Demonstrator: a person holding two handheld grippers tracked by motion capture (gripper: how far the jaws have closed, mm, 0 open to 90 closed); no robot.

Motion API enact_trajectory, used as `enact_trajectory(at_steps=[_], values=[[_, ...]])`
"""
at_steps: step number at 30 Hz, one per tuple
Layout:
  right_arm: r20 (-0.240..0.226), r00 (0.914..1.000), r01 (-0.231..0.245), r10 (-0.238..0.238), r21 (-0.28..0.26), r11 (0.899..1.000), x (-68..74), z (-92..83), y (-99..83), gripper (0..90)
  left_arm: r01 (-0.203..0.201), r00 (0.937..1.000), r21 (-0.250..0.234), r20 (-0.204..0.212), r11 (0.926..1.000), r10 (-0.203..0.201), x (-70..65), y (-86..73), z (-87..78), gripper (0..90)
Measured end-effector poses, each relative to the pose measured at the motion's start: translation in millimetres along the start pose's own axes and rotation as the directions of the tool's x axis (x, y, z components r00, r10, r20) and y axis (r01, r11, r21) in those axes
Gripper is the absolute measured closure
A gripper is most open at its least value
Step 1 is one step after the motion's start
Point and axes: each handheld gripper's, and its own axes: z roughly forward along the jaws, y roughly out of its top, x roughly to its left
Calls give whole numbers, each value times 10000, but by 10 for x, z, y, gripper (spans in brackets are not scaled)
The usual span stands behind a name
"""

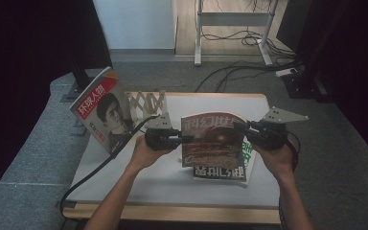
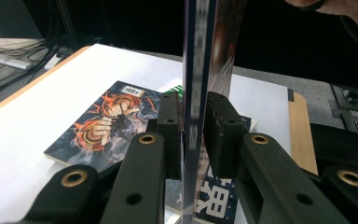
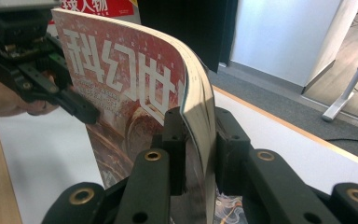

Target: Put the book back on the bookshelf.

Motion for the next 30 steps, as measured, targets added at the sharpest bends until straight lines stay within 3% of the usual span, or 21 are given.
enact_trajectory(at_steps=[9, 13, 15, 16, 22, 30], values=[[-5, 10000, 35, -35, 22, 10000, 1, -2, 2, 751, -18, 9996, -244, 276, 9997, 25, 36, 303, -61, 754], [-5, 10000, 21, -21, 2, 10000, 1, -4, -2, 750, -145, 9997, -381, 208, 9992, 153, 21, 439, -85, 753], [-15, 10000, 18, -18, -5, 10000, -1, -6, -4, 750, -222, 9997, -222, 60, 9995, 224, 15, 483, -75, 765], [-10, 10000, 16, -16, -4, 10000, -2, -7, -5, 750, -280, 9996, -170, -102, 9995, 278, 10, 495, -70, 785], [-20, 10000, 29, -29, -43, 10000, -8, -14, -13, 715, -227, 9997, -193, 73, 9996, 228, 32, 488, -75, 831], [554, 9981, -271, 278, -132, 9995, -119, -126, -107, 609, -347, 9994, -97, 53, 9994, 347, 25, 488, -88, 833]])
